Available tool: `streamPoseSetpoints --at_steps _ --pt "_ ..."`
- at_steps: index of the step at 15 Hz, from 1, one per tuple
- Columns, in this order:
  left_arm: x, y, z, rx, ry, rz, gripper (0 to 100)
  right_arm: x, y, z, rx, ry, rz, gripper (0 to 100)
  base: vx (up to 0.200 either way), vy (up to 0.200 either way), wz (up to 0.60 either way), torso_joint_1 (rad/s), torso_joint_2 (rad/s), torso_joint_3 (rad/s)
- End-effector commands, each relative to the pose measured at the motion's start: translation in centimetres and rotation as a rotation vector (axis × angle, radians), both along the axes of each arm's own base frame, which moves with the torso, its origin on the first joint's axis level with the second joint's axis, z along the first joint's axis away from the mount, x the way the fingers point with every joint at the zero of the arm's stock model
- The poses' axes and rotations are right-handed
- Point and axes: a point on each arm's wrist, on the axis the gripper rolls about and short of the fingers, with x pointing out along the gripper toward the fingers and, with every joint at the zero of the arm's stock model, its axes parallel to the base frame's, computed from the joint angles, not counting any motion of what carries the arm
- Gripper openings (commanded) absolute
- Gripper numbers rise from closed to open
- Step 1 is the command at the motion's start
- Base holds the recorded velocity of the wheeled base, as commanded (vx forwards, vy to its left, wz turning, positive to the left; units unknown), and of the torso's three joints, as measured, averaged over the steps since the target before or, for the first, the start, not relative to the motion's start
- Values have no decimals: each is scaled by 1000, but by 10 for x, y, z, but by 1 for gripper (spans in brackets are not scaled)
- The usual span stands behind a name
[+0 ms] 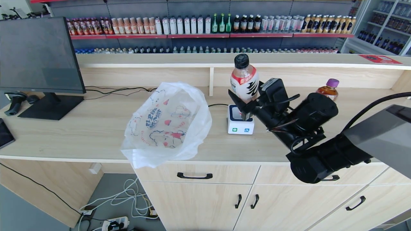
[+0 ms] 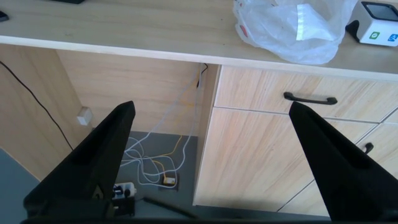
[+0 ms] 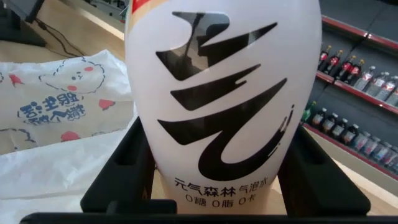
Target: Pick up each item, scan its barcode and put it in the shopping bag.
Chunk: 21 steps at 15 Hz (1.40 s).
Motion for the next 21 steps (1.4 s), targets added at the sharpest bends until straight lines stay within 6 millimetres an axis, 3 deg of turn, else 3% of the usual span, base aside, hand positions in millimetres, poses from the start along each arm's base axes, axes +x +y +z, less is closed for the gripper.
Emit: streamPoseSetpoints --at_steps 1,9,16,20,21 --pt "0 0 0 0 0 0 100 8 1 -11 -55 -14 13 0 0 0 0 0 0 0" --pt "0 0 0 -3 0 0 100 38 -19 -19 -169 -105 13 0 0 0 0 0 0 0" --pt "0 0 0 0 0 0 100 68 -10 -42 -239 -141 78 0 0 0 0 0 0 0" --pt "0 0 0 -3 0 0 100 86 -14 -17 -248 -221 105 0 0 0 0 0 0 0" --pt "0 0 0 -3 0 0 100 91 -17 -19 -255 -215 100 0 0 0 0 0 0 0"
